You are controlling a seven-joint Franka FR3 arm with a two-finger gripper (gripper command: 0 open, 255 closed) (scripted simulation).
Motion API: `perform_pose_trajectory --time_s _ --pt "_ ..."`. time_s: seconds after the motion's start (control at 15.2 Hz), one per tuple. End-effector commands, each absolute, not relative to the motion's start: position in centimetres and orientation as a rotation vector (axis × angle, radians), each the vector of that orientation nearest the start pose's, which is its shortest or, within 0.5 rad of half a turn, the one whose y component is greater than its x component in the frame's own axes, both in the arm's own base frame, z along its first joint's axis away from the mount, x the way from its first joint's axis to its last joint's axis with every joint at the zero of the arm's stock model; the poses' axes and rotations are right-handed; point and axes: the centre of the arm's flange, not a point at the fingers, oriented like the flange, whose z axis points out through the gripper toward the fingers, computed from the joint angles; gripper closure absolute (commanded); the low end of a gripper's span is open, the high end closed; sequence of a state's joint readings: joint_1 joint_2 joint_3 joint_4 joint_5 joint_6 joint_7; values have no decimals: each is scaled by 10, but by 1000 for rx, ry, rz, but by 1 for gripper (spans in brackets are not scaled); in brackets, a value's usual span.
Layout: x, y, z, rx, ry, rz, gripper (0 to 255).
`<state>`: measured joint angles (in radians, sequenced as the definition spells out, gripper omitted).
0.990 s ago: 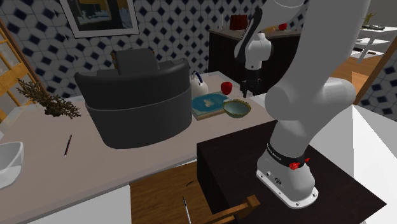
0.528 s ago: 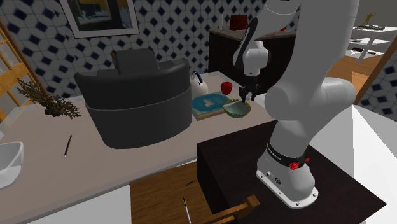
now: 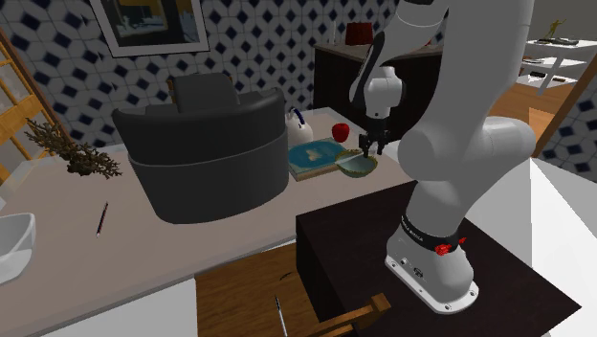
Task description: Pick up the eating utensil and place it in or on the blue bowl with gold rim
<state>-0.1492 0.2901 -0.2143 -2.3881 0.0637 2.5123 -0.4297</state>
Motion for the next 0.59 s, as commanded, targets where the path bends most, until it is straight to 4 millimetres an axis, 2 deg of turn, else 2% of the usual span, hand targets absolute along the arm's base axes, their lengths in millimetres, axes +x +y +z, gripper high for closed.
perform_pose_trajectory --time_s 0.0,0.07,0.4,0.53 --pt "451 -177 189 -3097 -24 243 255" --pt "451 -177 189 -3097 -24 243 0" --pt "451 -177 189 -3097 -24 243 0" --pt "456 -178 215 -3097 -24 243 0"
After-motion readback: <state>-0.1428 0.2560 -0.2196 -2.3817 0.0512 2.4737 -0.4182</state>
